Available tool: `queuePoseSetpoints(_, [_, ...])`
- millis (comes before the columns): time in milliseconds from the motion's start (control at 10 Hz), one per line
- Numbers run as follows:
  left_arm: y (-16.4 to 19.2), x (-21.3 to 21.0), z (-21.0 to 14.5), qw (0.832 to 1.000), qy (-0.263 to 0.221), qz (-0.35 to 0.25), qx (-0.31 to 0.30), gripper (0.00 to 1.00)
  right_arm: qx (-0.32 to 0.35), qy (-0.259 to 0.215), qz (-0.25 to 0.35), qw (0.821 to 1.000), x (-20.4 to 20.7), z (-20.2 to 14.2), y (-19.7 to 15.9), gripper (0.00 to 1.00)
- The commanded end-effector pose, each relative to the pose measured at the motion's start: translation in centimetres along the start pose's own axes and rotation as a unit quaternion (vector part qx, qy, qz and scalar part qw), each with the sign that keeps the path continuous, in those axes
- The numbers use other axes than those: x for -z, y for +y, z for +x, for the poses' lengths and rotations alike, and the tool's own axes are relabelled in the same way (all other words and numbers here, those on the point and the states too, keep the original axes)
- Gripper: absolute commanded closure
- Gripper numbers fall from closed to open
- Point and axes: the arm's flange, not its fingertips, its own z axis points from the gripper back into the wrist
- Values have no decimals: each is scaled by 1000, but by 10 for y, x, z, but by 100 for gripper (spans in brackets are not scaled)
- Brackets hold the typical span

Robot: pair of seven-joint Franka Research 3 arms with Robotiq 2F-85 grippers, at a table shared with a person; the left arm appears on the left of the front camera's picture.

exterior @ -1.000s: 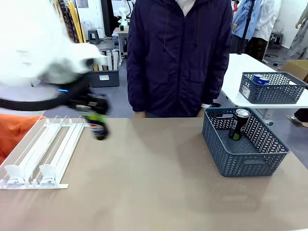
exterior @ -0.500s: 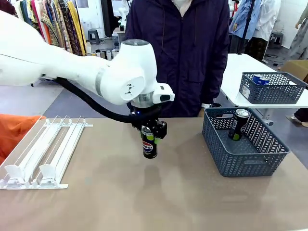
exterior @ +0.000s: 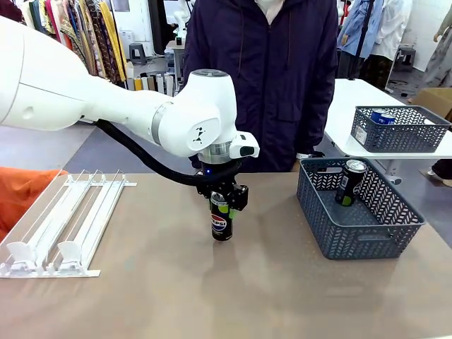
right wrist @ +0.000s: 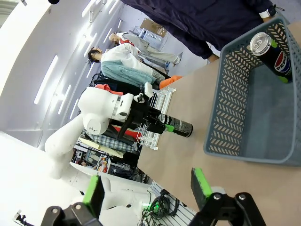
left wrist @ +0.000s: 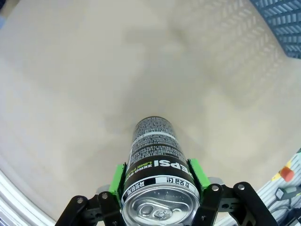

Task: Retrieve and store the cans from the dispenser.
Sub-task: Pick up one can from the Automatic Can Dispenser and place it in the middle of the table.

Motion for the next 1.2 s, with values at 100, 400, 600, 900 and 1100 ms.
queuePoseSetpoints(100, [0, -10, -2, 1000, 0, 6, 3, 0, -11, -12, 10, 1000, 1, 5, 2, 0])
queuePoseSetpoints(400, [0, -12, -2, 1000, -6, 11, 1, 0, -11, -12, 10, 1000, 1, 5, 2, 0])
queuePoseSetpoints(600, [1, -22, -7, 1000, -17, 14, -4, 0, -11, -12, 10, 1000, 1, 5, 2, 0])
queuePoseSetpoints(900, [15, -100, -52, 998, -48, -27, -2, 0, -11, -12, 10, 1000, 1, 5, 2, 0])
queuePoseSetpoints(1100, [53, -151, -104, 995, -66, -79, -5, 0, -11, -12, 10, 1000, 1, 5, 2, 0])
